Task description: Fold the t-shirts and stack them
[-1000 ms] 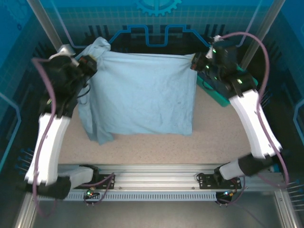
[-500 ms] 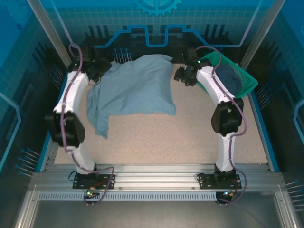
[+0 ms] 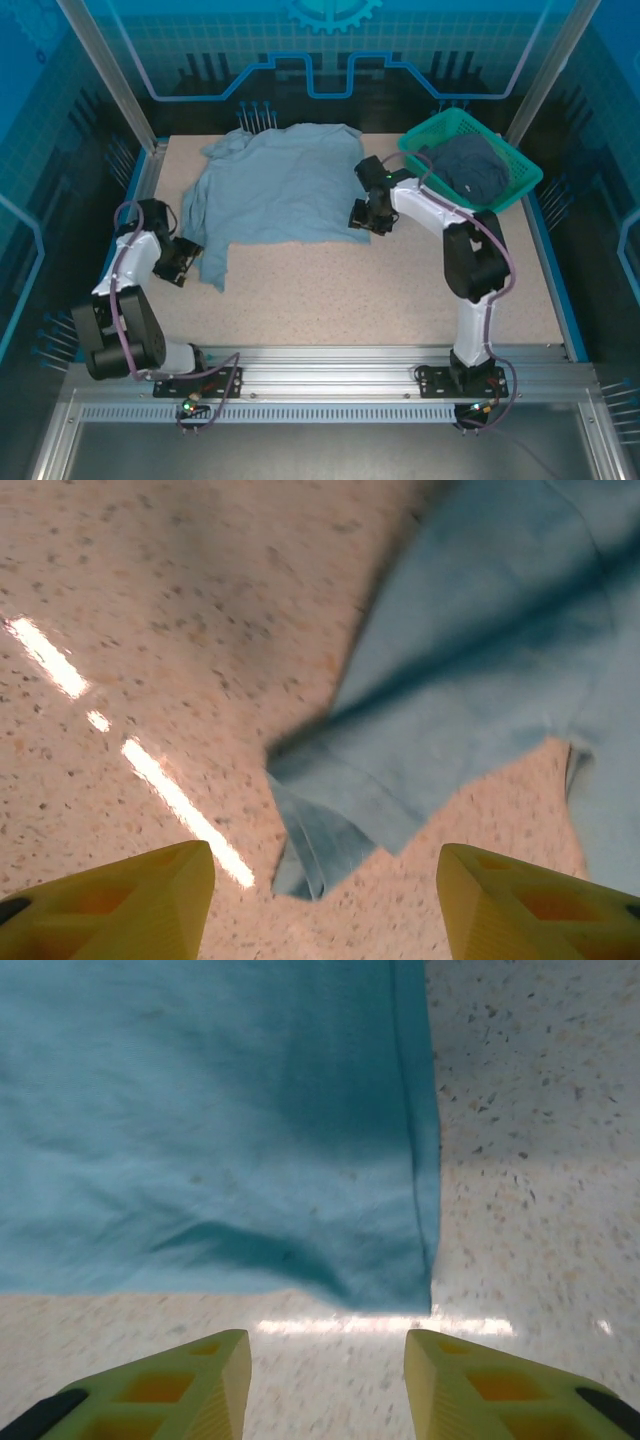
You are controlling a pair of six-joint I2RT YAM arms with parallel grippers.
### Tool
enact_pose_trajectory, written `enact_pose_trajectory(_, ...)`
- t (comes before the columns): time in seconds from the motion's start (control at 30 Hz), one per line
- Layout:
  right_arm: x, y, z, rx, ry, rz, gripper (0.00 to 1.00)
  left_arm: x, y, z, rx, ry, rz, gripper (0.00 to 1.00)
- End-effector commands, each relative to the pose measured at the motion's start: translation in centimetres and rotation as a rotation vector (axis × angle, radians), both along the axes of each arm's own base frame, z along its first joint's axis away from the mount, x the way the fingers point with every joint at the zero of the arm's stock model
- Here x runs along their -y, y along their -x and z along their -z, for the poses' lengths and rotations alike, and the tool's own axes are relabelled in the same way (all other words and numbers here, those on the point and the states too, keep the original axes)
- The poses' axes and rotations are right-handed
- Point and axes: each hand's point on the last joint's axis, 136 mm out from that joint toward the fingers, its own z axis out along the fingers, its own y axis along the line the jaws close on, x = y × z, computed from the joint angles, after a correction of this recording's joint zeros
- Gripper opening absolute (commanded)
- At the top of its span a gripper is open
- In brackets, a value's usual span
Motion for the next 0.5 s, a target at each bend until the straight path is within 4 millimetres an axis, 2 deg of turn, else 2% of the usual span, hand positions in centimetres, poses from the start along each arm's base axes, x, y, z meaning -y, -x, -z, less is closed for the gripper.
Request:
enact_pose_trajectory(0.0, 1.2, -2.0, 1.4, -0.038, -0.001, 0.048, 0.48, -1.3, -3.4, -1.2, 0.112, 0.042, -0.065, 0.61)
enact_pose_trajectory(0.1, 1.0, -2.2, 2.5, -0.096, 0.013, 0.039, 0.49, -2.6, -5.0, -1.1, 0.127, 0.046, -0.083, 0.6)
enact_pose_trajectory(0.23, 0.8, -1.0, 2.2, -0.12, 0.057, 0.026, 0.49, -3.7, -6.0, -0.8, 0.105, 0.029, -0.082, 0.59)
enact_pose_trajectory(0.47, 1.5, 1.8, 2.8, -0.163, 0.118, 0.059, 0.43, -3.9, -5.8, 0.8, 0.06, 0.025, -0.073, 0.58)
